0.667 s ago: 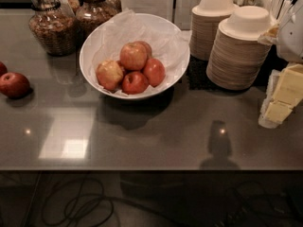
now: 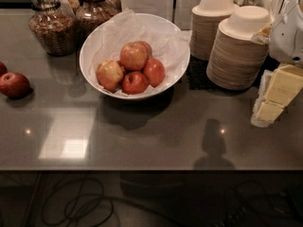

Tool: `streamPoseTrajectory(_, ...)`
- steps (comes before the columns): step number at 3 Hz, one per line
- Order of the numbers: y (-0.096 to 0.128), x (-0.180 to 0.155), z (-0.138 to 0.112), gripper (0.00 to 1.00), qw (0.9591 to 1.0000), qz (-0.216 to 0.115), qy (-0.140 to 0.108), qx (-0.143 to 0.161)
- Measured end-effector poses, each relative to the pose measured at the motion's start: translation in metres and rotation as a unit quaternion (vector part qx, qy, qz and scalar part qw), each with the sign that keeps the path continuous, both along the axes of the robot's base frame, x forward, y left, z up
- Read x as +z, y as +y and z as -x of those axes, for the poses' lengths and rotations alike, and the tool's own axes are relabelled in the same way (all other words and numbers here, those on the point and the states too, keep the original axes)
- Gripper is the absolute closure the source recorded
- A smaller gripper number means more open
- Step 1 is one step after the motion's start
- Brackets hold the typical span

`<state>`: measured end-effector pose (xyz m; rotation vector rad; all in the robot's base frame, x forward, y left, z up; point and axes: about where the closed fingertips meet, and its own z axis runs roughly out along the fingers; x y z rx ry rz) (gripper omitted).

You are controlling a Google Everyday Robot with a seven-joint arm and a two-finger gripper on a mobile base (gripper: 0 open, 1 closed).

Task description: Pick apple from white bowl

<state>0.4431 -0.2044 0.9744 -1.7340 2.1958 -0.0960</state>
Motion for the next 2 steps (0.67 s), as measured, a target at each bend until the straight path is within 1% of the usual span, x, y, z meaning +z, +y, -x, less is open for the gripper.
streamPoseTrajectory(1,0.037,-0.006,-0.015,0.00,0.9986,-0.028,-0.008,0.044)
streamPoseTrajectory(2,0.071,-0.006,-0.034,0.00,0.9939,-0.064,-0.014,0.089)
